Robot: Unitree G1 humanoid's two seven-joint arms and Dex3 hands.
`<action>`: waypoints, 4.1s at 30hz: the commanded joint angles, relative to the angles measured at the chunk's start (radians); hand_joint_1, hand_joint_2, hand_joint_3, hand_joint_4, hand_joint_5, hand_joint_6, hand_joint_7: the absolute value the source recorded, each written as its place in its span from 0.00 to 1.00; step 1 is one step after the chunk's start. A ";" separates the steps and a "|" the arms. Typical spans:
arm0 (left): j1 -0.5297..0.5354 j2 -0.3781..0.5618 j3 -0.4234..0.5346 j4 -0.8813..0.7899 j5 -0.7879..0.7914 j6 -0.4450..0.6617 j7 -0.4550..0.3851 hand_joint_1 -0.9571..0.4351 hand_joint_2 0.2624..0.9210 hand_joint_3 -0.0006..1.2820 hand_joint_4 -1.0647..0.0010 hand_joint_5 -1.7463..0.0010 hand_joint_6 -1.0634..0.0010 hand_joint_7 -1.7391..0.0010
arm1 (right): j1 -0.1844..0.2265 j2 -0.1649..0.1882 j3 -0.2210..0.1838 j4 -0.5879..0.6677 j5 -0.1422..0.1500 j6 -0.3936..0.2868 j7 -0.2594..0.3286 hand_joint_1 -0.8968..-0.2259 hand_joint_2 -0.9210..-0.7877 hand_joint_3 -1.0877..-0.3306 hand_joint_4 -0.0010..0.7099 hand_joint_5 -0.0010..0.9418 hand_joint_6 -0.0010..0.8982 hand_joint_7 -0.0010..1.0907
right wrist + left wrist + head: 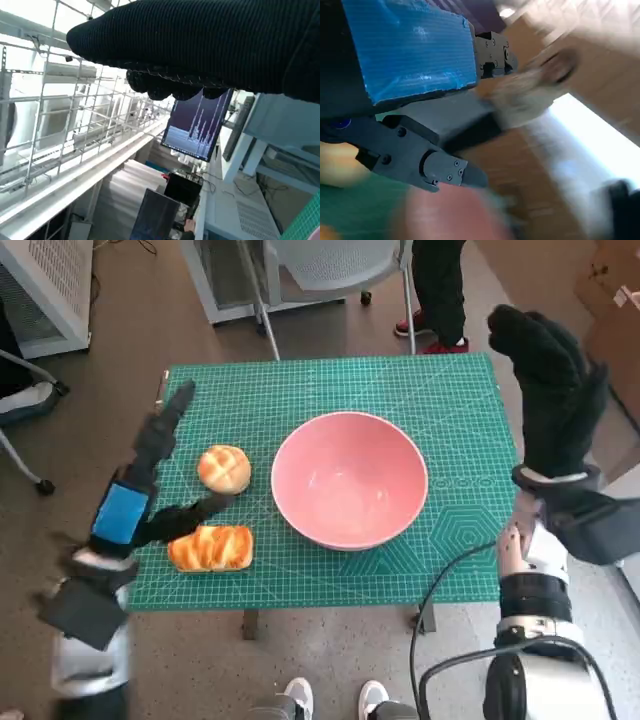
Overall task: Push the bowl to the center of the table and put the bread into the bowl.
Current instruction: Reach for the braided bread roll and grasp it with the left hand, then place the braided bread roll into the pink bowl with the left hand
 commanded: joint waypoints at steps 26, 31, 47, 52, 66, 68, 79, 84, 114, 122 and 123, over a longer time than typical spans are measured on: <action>-0.007 0.256 -0.346 -0.153 0.483 0.565 -0.353 0.52 0.65 0.00 0.92 1.00 0.71 1.00 | 0.063 0.004 0.039 -0.071 0.021 0.082 0.000 0.66 0.00 0.73 0.42 0.01 0.47 0.02; -0.039 0.247 -0.395 -0.075 0.500 0.575 -0.353 0.51 0.66 0.00 0.93 1.00 0.71 1.00 | 0.062 0.003 0.039 -0.068 0.031 0.085 0.010 0.66 0.00 0.74 0.43 0.01 0.46 0.02; -0.142 0.209 -0.506 0.264 0.523 0.505 -0.226 0.62 0.68 0.01 0.87 0.99 0.69 0.99 | 0.065 0.001 0.042 -0.080 0.044 0.096 0.019 0.67 0.00 0.74 0.42 0.00 0.46 0.01; -0.165 0.220 -0.540 0.349 0.562 0.454 -0.159 0.72 0.77 0.02 0.68 0.99 0.53 0.98 | 0.070 -0.001 0.043 -0.091 0.047 0.098 0.017 0.68 0.00 0.74 0.42 0.00 0.46 0.01; -0.081 0.376 -0.508 0.138 0.595 0.282 -0.173 0.70 0.97 0.02 0.30 0.35 0.31 0.44 | 0.103 -0.001 0.043 -0.153 0.052 0.118 0.006 0.67 0.00 0.76 0.44 0.01 0.48 0.02; -0.059 0.415 -0.441 0.026 0.511 0.242 -0.227 0.69 0.97 0.02 0.29 0.34 0.31 0.43 | 0.102 -0.003 0.041 -0.151 0.051 0.122 0.005 0.66 0.00 0.76 0.44 0.01 0.48 0.02; -0.159 0.501 -0.208 -0.017 0.127 -0.206 -0.244 0.69 0.93 0.00 0.20 0.42 0.24 0.46 | 0.100 -0.006 0.043 -0.165 0.037 0.131 -0.009 0.65 0.00 0.76 0.45 0.01 0.48 0.02; -0.281 0.496 -0.213 0.084 0.134 -0.366 -0.203 0.69 0.92 0.00 0.22 0.45 0.20 0.45 | 0.107 -0.002 0.050 -0.183 0.032 0.137 -0.015 0.65 0.00 0.76 0.46 0.01 0.49 0.02; -0.903 0.132 -0.586 0.901 0.543 -0.725 0.139 0.69 1.00 0.04 0.36 0.38 0.35 0.33 | 0.187 0.001 0.077 -0.297 0.033 0.195 -0.025 0.68 0.00 0.76 0.46 0.00 0.49 0.01; -1.003 0.042 -0.663 1.111 0.612 -0.706 0.229 0.69 1.00 0.05 0.38 0.36 0.37 0.31 | 0.223 -0.006 0.078 -0.356 0.027 0.224 -0.050 0.69 0.00 0.76 0.46 0.00 0.50 0.02; -1.007 0.035 -0.667 1.125 0.612 -0.701 0.233 0.69 1.00 0.06 0.40 0.35 0.38 0.30 | 0.227 -0.007 0.077 -0.365 0.026 0.228 -0.055 0.69 0.00 0.76 0.46 0.00 0.50 0.02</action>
